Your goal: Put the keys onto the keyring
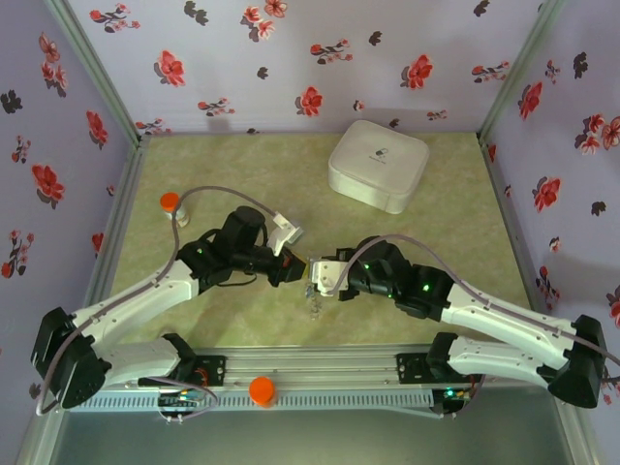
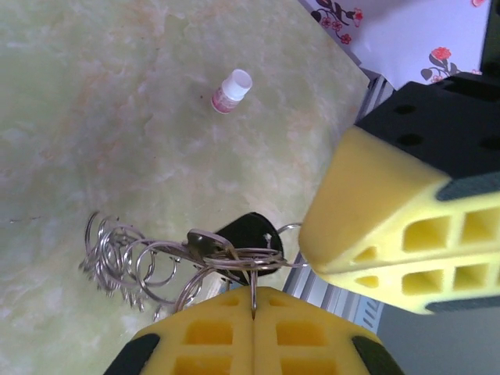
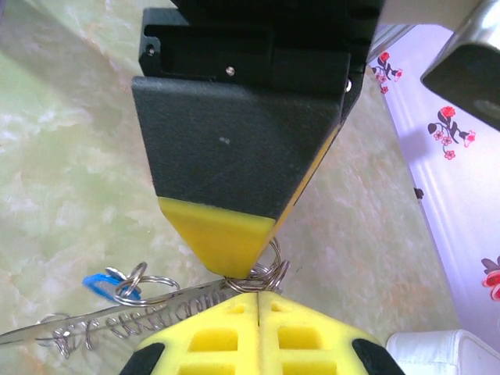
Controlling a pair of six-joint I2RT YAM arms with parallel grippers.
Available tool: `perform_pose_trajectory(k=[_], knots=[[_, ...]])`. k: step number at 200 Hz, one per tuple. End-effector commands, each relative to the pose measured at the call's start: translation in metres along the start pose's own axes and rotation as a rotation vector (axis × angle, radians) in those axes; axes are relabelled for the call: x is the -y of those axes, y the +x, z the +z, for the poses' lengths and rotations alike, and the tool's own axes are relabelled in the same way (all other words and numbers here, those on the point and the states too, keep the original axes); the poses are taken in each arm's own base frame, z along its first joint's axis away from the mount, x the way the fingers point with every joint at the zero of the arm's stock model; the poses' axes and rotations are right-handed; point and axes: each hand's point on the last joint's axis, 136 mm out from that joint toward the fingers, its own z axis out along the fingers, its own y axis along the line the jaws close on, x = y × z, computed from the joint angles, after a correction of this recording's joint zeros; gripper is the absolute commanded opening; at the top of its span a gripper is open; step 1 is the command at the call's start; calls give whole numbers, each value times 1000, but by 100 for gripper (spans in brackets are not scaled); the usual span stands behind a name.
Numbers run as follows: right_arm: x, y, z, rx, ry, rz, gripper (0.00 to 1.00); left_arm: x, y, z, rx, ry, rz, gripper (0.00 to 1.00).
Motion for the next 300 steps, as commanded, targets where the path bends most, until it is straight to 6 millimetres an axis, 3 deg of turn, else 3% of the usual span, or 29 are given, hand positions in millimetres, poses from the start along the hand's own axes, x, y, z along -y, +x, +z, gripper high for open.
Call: perform_pose_trajectory(k=[1, 64, 136, 300], knots=[[1, 0, 3, -5, 16, -21, 0, 5, -16, -4, 28, 5, -21, 0], [12, 7, 18, -44, 103, -15, 0, 9, -15, -5, 10, 37, -72, 0], [15, 6, 17, -33, 125, 9, 0, 6, -12, -2, -14, 41, -120, 0], [-12, 11, 16, -26, 0, -4, 0, 0, -15, -2, -10, 35, -149, 0]])
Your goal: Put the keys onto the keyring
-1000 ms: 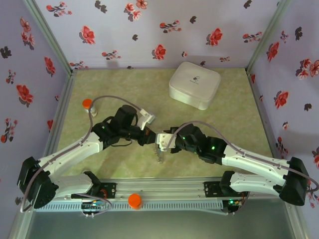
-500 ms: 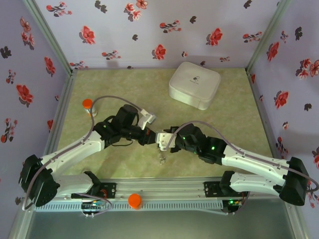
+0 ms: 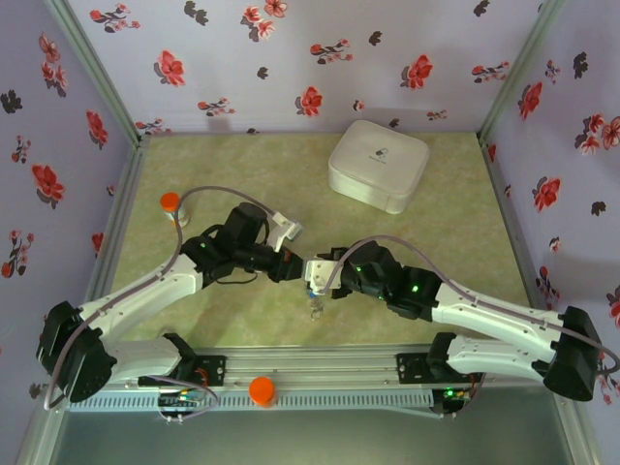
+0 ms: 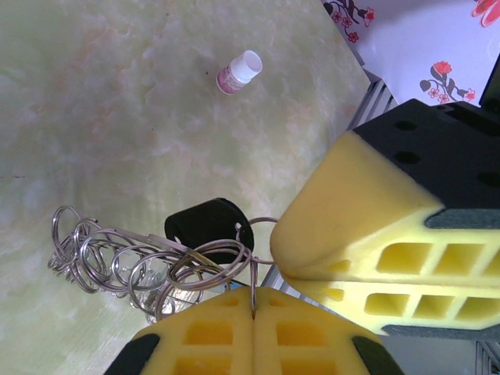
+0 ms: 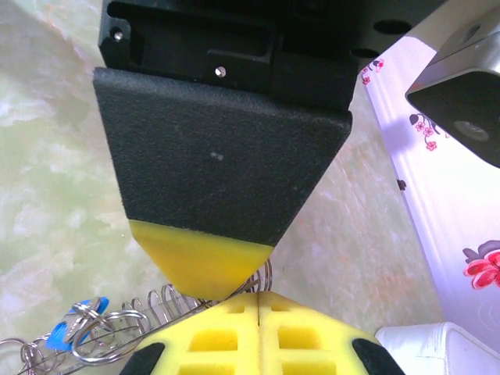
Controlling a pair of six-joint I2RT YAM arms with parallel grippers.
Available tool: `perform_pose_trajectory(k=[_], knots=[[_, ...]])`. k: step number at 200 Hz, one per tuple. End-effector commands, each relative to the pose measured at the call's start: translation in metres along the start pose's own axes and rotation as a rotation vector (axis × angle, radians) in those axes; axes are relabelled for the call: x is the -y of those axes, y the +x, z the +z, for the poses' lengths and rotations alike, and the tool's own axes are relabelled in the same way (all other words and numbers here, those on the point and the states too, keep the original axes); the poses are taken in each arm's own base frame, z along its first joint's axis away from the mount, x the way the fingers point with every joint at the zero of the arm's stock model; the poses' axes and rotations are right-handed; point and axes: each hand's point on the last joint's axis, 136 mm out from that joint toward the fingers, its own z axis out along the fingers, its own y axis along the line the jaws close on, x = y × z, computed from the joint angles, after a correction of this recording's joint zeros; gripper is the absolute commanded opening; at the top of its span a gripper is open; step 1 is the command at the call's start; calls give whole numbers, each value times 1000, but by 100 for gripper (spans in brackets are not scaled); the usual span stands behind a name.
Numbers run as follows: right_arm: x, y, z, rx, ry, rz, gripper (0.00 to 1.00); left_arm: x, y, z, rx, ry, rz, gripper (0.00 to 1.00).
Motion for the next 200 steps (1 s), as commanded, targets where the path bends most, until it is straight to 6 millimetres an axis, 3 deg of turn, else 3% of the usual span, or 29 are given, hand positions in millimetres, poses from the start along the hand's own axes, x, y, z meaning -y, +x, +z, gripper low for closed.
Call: perform_pose_trajectory(k=[1, 62, 122, 200], knots=[[-16, 5, -2, -6, -61, -1, 0, 8, -17, -5, 33, 25, -3, 0], [-21, 8, 2, -22, -78, -22, 0, 8, -17, -5, 30, 25, -2, 0], [3, 8, 1, -39, 45, -11, 0, 12, -13, -4, 14, 55, -5, 0], [4, -2, -4, 17, 48, -7, 0, 11, -12, -2, 1, 55, -23, 0]])
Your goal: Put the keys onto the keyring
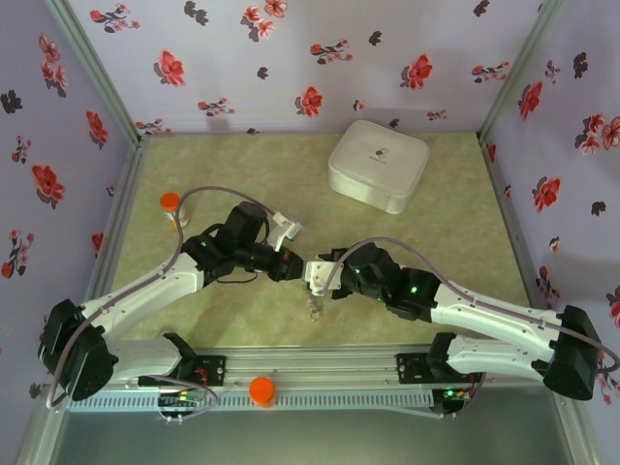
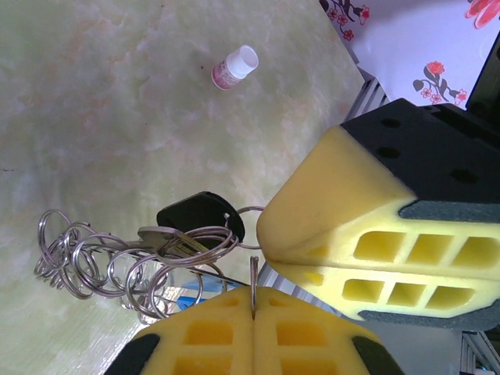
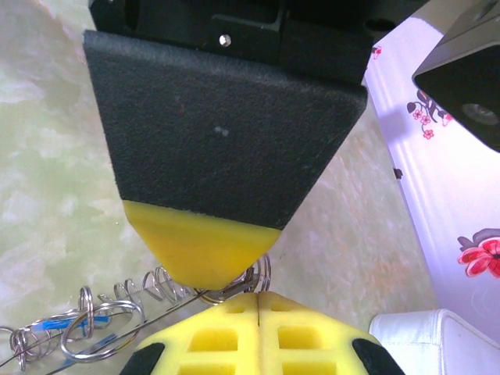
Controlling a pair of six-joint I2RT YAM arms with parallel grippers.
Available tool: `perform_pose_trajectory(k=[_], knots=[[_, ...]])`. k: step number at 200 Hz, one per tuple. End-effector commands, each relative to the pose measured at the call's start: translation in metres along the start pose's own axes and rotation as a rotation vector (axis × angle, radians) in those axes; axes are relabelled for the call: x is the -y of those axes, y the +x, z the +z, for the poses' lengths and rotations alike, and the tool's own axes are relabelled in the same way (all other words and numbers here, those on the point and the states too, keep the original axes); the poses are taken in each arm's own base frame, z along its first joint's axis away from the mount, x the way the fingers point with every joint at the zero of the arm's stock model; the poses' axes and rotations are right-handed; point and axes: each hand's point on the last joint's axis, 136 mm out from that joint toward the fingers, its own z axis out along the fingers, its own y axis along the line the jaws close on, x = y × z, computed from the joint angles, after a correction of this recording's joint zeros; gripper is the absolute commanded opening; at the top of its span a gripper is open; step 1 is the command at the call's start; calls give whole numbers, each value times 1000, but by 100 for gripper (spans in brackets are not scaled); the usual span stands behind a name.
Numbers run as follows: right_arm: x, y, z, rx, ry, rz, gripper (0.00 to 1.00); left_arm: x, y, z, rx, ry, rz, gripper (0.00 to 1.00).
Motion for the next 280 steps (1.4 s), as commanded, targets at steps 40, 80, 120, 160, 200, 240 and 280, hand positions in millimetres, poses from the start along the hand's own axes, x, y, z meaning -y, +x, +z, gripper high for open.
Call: perform_pose_trajectory(k=[40, 80, 120, 160, 200, 240, 280], knots=[[1, -7, -8, 50, 20, 1, 0, 8, -12, 1, -10, 31, -22, 0], [-4, -5, -6, 41, -3, -5, 0, 9, -13, -1, -2, 34, -18, 0], [-2, -6, -4, 41, 4, -8, 0, 11, -13, -1, -3, 41, -13, 0], [-8, -3, -4, 29, -29, -8, 0, 10, -13, -1, -3, 42, -13, 0], [-15, 1, -2, 9, -62, -3, 0, 11, -13, -2, -1, 44, -11, 0], [-17, -2, -2, 21, -74, 10, 0, 12, -13, -1, -7, 51, -15, 0], [-22, -6, -4, 43, -104, 23, 0, 12, -15, -1, 0, 51, -9, 0]])
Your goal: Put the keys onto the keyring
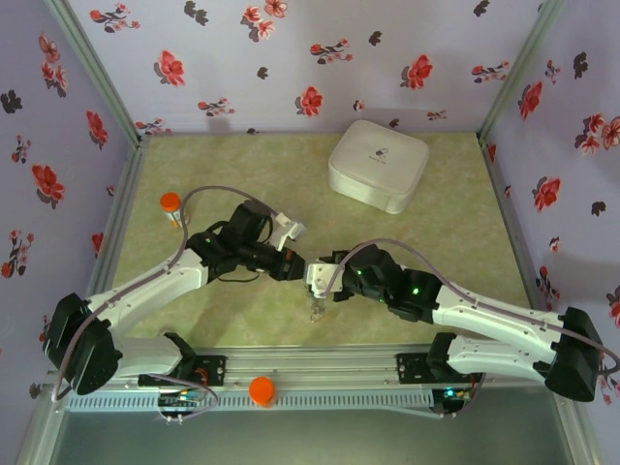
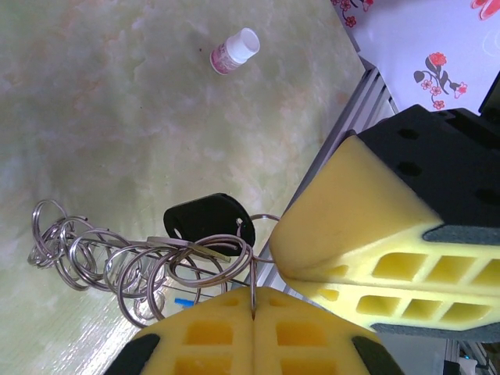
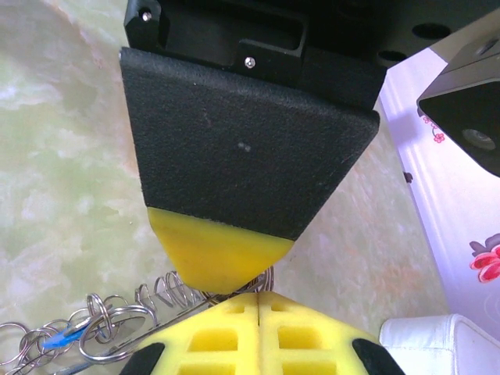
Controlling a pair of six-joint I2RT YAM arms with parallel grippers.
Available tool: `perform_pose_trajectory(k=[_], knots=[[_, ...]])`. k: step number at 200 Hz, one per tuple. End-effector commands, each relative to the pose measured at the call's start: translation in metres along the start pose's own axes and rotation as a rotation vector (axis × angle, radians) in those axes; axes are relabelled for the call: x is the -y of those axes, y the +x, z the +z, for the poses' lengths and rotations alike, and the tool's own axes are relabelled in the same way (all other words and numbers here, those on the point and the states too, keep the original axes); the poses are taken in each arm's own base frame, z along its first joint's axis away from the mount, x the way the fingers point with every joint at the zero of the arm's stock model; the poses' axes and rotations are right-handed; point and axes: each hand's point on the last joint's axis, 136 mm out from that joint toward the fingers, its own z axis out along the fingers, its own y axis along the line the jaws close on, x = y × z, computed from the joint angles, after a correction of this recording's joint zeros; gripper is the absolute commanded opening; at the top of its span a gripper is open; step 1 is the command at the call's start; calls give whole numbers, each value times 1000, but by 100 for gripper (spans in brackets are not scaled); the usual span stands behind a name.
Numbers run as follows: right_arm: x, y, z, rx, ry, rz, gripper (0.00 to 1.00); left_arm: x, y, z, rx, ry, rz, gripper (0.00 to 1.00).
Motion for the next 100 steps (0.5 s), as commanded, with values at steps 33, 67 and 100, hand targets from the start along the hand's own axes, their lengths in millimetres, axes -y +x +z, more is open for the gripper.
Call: perform_pose_trajectory(k=[33, 67, 100], knots=[[-24, -7, -2, 33, -127, 27, 0, 14, -19, -9, 52, 39, 28, 0], [-30, -9, -5, 39, -168, 37, 0, 12, -21, -10, 57, 32, 22, 0], [-35, -7, -6, 26, -197, 47, 0, 11, -23, -12, 66, 25, 23, 0]])
